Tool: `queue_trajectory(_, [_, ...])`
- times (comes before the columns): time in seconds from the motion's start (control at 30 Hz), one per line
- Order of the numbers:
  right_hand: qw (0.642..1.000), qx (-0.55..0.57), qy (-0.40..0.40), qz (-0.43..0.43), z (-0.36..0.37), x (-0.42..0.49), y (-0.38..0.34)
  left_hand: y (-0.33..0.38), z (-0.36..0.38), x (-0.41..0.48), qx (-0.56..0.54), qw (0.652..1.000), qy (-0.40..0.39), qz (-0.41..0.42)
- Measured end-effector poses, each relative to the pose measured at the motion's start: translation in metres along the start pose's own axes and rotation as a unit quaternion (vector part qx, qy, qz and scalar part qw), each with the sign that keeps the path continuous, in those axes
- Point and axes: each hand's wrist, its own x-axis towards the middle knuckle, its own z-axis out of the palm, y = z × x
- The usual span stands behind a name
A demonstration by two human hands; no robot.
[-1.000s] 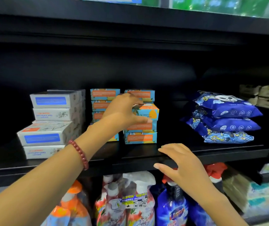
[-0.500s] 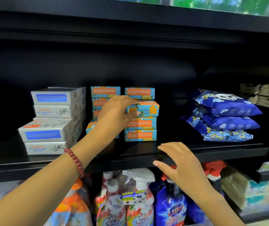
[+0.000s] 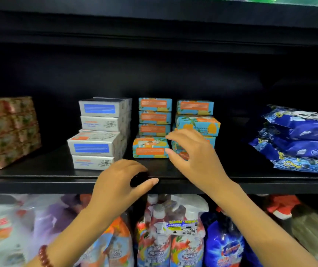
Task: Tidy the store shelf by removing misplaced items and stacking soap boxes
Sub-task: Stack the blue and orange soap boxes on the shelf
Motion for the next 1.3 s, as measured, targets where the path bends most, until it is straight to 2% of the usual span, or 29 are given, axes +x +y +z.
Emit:
queue_trajectory(0.13, [0.98,-0.05,-0.192,0.006,0.038,0.031,-0.01,-0.007,-0.005,-0.008,0.011,1.0,0.018,-0.008])
queue_trajectory(0.23, [0.958,-0.121,-0.259,0.024,0.056,0.039,-0.009,-0.014,-0.008,-0.015,0.019,1.0,0.017,-0.011])
queue_trajectory(0.37, [0.962,-0.145,-0.229,0.017,0.055,0.039,-0.011,-0.019,-0.009,-0.019,0.025,0.999,0.032,-0.007])
queue_trajectory(0.47, [0.972,-0.102,-0.211,0.013,0.046,0.04,-0.012,-0.018,-0.009,-0.018,0.022,0.999,0.042,-0.004])
queue_trajectory(0.67, [0.955,-0.115,-0.269,0.054,0.055,0.038,-0.015,-0.019,-0.008,-0.019,0.015,0.999,0.048,-0.001])
queue_trajectory(0.8, [0.974,-0.083,-0.206,0.04,0.043,0.028,-0.022,-0.021,-0.005,-0.019,0.0,0.999,0.051,0.001])
queue_trajectory(0.97, [0.989,-0.009,-0.124,0.078,0.0,0.004,-0.015,-0.02,-0.01,-0.019,0.032,0.999,0.01,0.012])
queue_trajectory(1.13, [0.988,-0.036,-0.122,0.086,-0.035,-0.027,0.012,-0.003,-0.027,0.006,0.023,0.999,0.019,0.039])
queue_trajectory(1.3, [0.987,-0.052,-0.111,0.104,-0.05,-0.051,0.036,0.022,-0.039,0.079,0.0,0.997,0.051,0.05])
